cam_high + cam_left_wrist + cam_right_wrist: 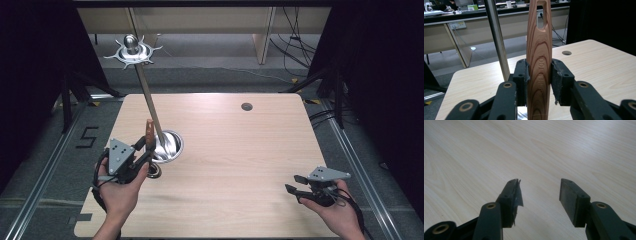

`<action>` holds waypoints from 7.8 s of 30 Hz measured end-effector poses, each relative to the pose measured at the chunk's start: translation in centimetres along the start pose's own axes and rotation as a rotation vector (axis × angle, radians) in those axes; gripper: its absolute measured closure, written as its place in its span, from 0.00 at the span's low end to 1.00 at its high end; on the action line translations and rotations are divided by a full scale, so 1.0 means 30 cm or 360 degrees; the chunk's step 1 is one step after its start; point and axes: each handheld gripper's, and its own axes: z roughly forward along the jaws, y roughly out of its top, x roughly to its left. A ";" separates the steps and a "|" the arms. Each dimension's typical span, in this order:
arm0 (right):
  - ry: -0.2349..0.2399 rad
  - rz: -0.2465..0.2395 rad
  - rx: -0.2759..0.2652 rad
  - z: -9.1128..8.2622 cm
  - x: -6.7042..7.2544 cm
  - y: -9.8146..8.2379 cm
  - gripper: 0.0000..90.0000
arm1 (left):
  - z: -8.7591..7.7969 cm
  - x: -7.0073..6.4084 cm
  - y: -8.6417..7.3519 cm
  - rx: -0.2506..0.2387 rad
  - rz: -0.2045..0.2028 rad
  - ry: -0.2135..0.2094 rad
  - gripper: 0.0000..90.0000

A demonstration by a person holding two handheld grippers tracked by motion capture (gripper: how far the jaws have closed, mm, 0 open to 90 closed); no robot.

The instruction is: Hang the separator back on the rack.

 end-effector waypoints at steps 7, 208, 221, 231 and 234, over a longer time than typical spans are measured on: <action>0.0000 0.0001 -0.0004 0.000 0.000 0.000 0.56 | -0.009 0.007 0.014 -0.0015 -0.0009 0.0009 0.75; 0.0007 0.0027 -0.0003 0.008 0.003 0.005 0.56 | 0.011 0.099 0.331 -0.0256 -0.0113 0.0111 0.75; 0.0006 0.0024 0.0000 0.010 0.004 0.005 0.56 | 0.014 0.102 0.355 -0.0253 -0.0102 0.0106 0.75; 0.0008 0.0029 -0.0003 0.010 0.004 0.005 0.56 | 0.016 0.107 0.368 -0.0258 -0.0104 0.0116 0.75; 0.0007 0.0023 0.0000 0.010 0.003 0.004 0.56 | 0.016 0.108 0.367 -0.0258 -0.0104 0.0118 0.75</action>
